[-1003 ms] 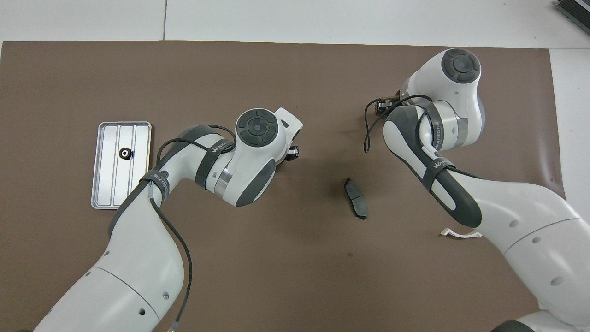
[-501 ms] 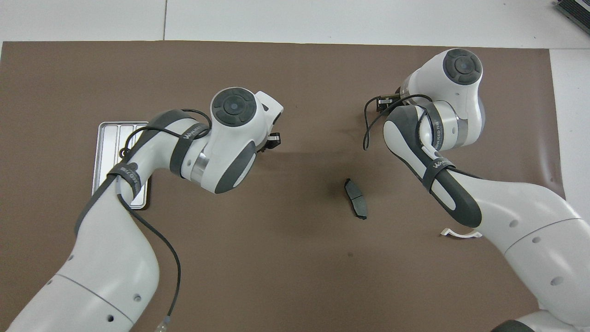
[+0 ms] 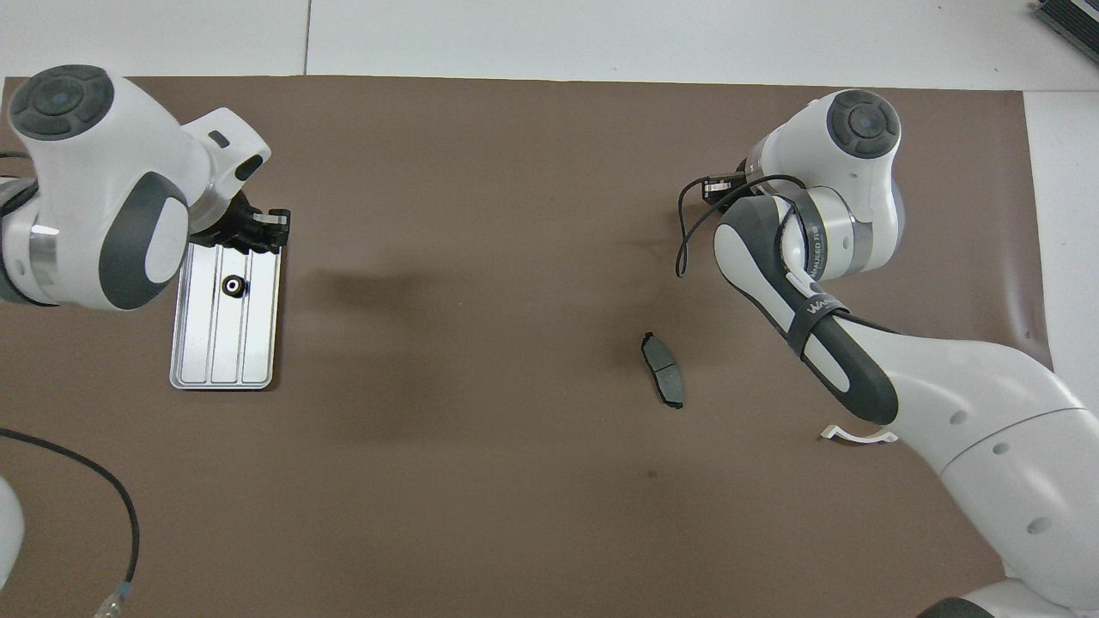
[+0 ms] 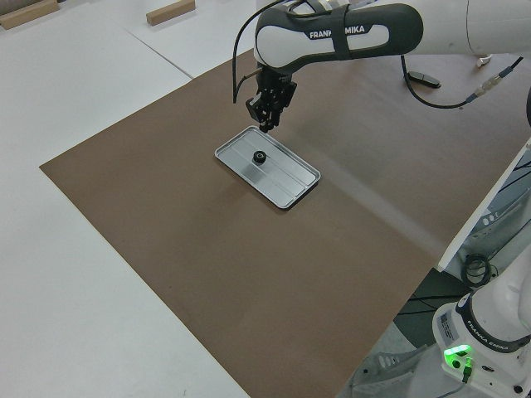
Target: Pick bearing gear from pile to tray
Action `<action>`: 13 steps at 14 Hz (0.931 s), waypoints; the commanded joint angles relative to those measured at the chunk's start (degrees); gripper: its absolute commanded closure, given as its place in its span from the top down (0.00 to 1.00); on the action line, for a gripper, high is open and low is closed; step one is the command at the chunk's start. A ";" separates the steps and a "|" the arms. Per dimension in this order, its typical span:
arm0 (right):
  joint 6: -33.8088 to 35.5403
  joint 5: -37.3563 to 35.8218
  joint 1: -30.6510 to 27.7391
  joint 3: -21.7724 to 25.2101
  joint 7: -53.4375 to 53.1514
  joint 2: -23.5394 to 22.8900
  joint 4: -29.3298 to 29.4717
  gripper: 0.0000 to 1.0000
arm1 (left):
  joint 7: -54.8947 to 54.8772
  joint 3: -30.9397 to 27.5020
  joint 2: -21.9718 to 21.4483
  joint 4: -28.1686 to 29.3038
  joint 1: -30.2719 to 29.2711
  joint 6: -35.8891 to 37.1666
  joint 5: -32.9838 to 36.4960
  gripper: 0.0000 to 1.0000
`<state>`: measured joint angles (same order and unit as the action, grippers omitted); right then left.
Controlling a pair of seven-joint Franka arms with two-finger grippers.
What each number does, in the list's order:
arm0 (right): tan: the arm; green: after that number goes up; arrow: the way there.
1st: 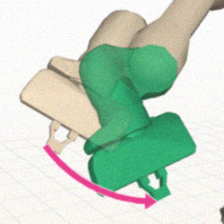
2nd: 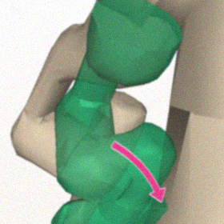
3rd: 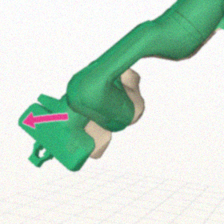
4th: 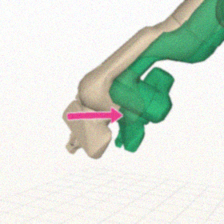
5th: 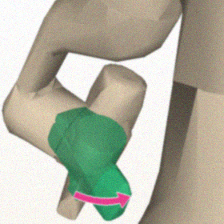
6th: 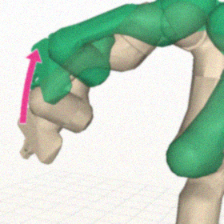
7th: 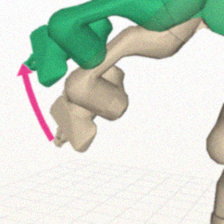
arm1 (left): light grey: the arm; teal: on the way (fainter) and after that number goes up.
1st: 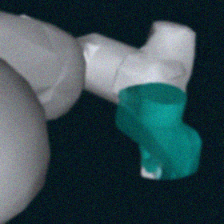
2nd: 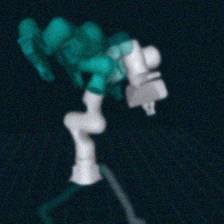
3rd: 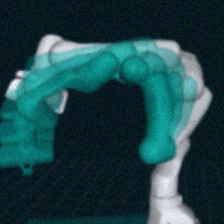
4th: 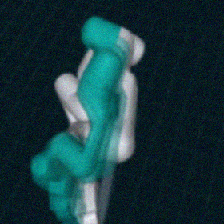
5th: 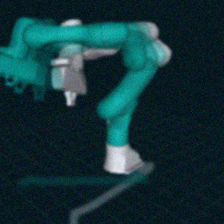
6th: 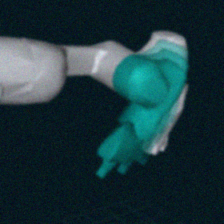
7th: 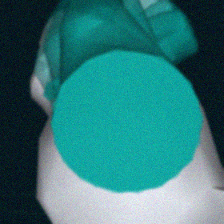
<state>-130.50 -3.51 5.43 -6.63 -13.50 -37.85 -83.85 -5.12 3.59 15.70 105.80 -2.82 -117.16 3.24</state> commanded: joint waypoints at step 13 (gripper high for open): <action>-4.31 -8.10 24.00 -0.14 -46.16 0.58 -1.58 0.00 | -2.47 1.16 -2.79 5.49 -0.71 -6.96 -2.43 0.75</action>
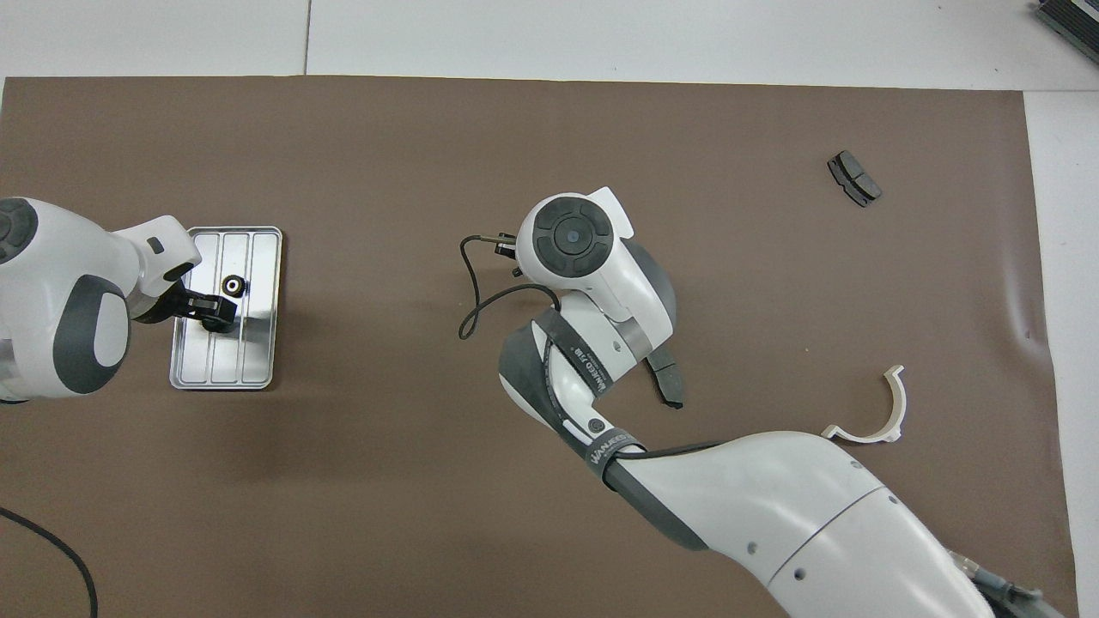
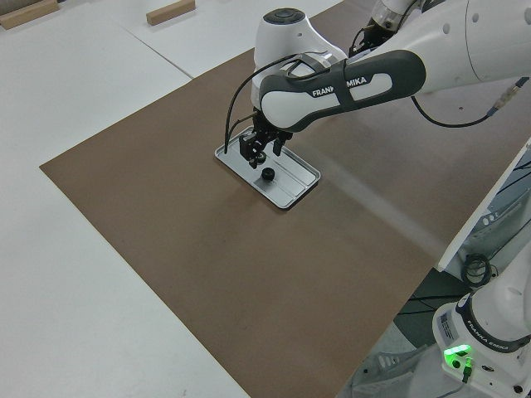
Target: Pick bearing gear from pile to tray
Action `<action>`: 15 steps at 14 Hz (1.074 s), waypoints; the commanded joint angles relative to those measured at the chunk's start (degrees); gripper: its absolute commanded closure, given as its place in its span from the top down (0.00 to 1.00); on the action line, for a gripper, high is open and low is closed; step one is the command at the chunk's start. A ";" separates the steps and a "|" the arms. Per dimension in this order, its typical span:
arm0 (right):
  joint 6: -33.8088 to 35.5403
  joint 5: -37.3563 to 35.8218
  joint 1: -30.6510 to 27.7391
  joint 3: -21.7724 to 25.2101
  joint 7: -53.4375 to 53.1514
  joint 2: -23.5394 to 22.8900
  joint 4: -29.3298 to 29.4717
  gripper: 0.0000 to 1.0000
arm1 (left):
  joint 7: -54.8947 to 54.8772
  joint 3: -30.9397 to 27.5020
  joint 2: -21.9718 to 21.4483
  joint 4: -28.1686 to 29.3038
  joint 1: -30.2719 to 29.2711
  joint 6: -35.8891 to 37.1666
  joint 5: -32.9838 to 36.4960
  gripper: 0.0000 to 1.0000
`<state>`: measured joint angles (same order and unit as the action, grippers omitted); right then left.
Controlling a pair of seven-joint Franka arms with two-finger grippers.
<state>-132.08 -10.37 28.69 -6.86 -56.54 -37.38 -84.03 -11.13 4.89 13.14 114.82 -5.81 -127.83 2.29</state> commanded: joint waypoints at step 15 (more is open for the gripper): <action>-1.18 -0.53 -11.18 0.09 14.06 20.13 -19.05 1.00 | 52.61 -0.32 14.11 -23.33 30.24 -1.09 -3.08 0.65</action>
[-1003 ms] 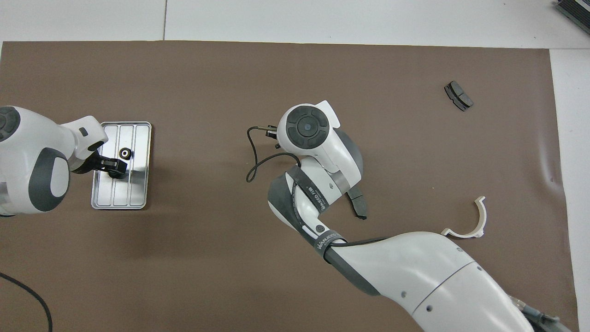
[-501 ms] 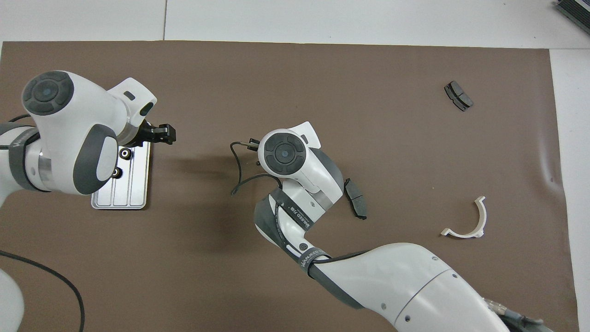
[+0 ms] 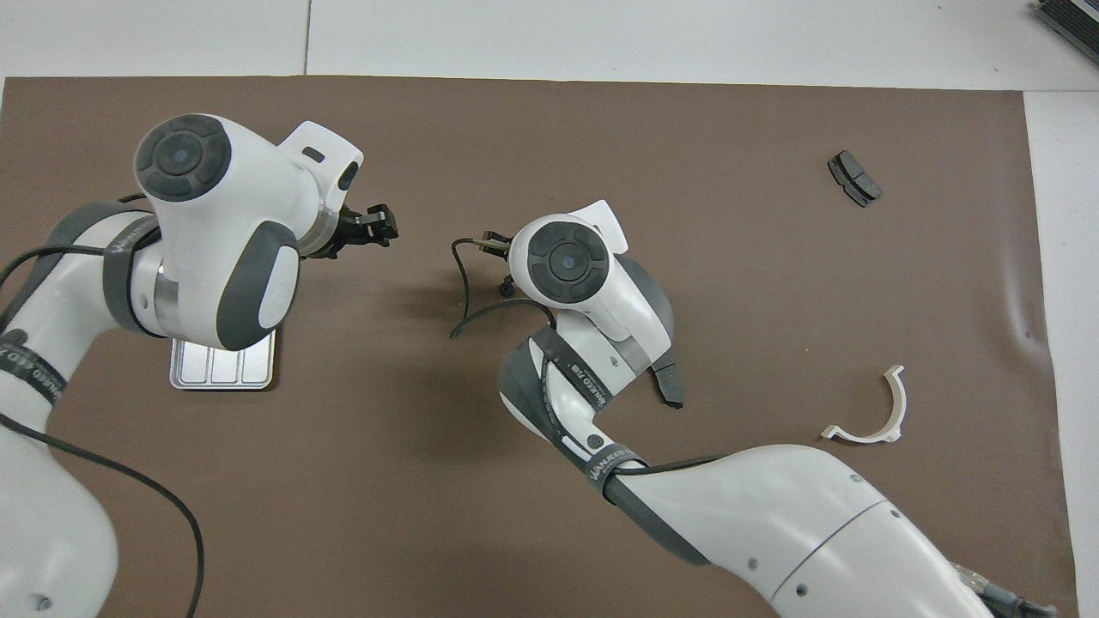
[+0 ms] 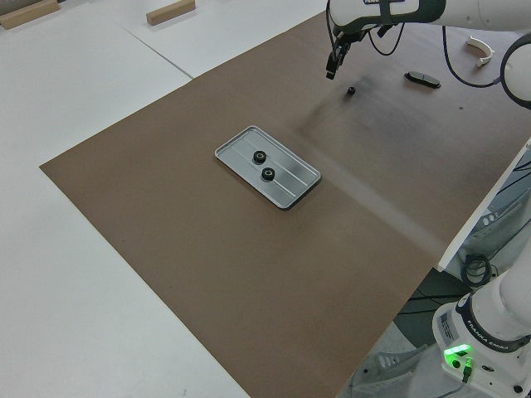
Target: Pick bearing gear from pile to tray
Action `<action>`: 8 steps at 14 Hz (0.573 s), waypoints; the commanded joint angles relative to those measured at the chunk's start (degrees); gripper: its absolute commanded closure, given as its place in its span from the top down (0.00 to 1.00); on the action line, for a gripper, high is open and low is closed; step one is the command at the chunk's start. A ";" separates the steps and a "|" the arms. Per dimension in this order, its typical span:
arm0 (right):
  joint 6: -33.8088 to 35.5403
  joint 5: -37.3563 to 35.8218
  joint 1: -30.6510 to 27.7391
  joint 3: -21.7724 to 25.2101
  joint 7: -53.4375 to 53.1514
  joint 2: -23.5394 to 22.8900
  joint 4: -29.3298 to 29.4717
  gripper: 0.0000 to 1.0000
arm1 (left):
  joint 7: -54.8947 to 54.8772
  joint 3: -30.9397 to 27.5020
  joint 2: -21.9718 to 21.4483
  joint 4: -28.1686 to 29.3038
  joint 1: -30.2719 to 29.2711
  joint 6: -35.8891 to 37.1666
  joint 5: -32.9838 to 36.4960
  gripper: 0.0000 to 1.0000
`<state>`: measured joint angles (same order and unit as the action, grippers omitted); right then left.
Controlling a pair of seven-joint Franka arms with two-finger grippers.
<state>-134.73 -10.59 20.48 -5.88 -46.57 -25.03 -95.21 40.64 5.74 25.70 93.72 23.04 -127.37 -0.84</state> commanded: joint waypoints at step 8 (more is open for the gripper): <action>21.67 6.90 -15.37 -0.71 30.02 17.64 -2.10 1.00 | 1.72 -1.35 5.59 -0.91 7.45 -2.18 3.65 0.60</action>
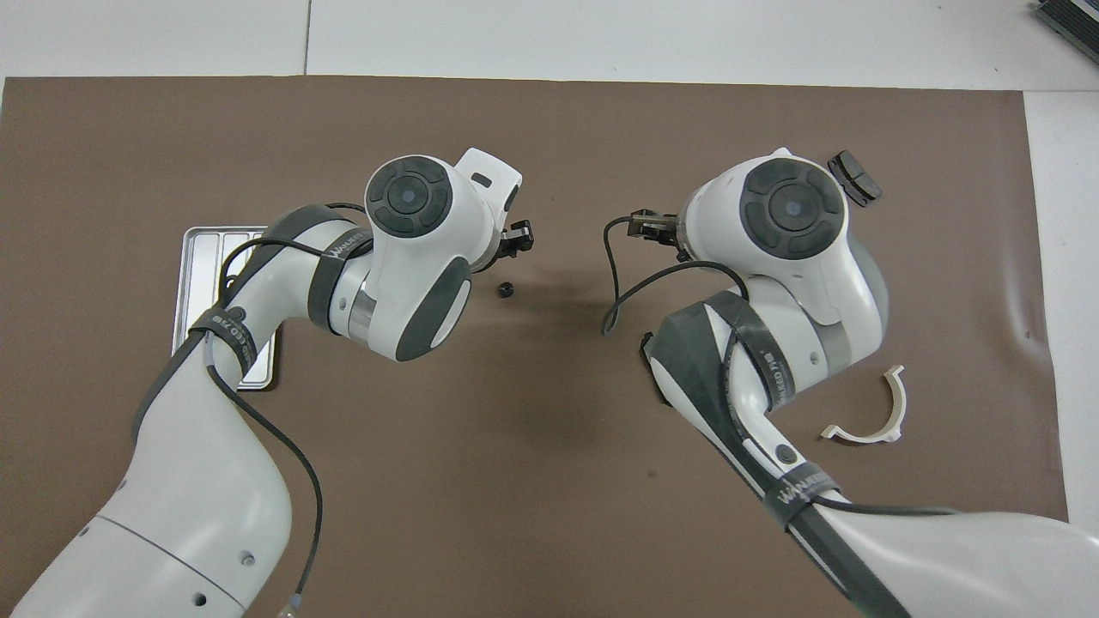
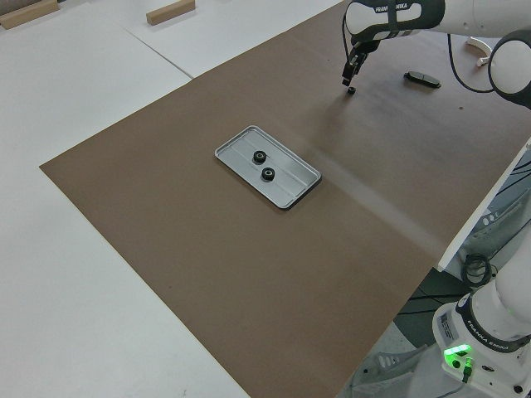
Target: Pick bearing gear from pile to tray
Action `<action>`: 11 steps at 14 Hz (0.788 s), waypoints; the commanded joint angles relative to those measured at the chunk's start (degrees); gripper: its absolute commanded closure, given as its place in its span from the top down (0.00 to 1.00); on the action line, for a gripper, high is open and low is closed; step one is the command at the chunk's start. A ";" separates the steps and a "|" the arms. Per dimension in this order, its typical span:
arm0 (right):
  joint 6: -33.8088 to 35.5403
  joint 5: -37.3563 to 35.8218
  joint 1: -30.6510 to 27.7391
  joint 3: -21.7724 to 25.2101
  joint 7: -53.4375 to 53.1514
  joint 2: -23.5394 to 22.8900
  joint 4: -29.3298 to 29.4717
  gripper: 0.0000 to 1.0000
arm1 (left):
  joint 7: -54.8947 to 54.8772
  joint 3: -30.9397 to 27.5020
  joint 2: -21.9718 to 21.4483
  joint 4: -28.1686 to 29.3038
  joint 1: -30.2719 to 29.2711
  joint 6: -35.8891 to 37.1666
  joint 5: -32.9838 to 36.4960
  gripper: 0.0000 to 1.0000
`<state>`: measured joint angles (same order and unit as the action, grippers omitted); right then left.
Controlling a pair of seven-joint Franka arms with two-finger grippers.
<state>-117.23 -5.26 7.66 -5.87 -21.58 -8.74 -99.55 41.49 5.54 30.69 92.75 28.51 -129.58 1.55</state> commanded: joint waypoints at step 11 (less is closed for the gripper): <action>18.62 3.93 -6.78 -0.28 12.70 12.42 -1.60 1.00 | 0.79 -1.14 0.25 3.93 3.30 0.65 1.35 0.40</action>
<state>-97.53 -3.42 2.49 -5.76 -10.71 0.79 -96.45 41.48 5.18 31.55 94.85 30.42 -128.97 2.56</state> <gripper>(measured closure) 0.000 0.568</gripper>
